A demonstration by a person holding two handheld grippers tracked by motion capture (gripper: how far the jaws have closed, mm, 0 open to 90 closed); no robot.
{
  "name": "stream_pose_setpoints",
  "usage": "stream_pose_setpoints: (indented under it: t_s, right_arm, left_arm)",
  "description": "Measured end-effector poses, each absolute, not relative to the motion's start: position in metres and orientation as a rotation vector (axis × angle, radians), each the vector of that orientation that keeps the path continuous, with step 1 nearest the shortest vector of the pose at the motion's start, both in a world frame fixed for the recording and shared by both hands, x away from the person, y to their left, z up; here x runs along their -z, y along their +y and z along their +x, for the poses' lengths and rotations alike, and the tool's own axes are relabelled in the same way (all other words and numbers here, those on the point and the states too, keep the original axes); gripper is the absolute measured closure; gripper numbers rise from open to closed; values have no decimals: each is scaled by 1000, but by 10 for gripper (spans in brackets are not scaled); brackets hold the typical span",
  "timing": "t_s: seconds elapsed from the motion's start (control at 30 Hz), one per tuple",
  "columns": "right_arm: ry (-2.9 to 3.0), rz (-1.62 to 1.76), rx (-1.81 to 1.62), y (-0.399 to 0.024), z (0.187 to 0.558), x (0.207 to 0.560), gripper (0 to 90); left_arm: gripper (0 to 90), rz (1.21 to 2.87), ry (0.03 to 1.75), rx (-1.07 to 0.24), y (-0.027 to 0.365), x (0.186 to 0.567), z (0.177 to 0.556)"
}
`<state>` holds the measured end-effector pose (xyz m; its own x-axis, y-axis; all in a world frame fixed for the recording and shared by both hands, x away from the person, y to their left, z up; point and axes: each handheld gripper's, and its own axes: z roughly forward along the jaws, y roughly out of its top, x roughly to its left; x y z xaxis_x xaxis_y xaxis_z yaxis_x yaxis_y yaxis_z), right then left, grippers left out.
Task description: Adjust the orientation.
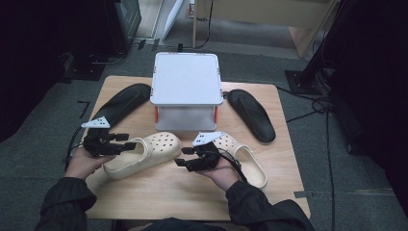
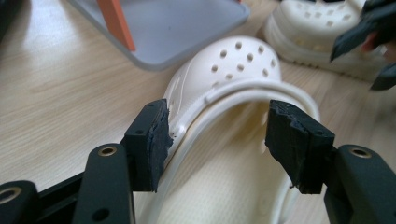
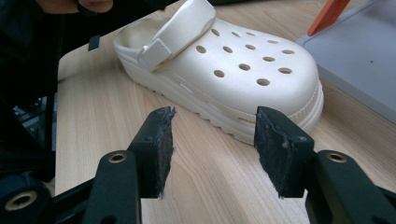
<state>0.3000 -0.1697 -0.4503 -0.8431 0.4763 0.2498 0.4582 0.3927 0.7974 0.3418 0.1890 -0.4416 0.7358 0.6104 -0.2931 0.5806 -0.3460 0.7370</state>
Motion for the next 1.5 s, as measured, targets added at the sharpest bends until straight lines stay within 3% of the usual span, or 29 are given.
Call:
stream_pose_setpoints:
  t_s: [0.87,1.13,1.5]
  right_arm:
    - [2592,898,-1479,-173,298,452,472]
    - [2608,915,-1501,-175,297,453,524]
    - [2630,917,-1467,-162,296,460,569]
  left_arm:
    - [469,2120,865,-10,168,460,364]
    - [509,2126,872,-14,167,459,365]
    - [640,2104,851,51,161,454,361]
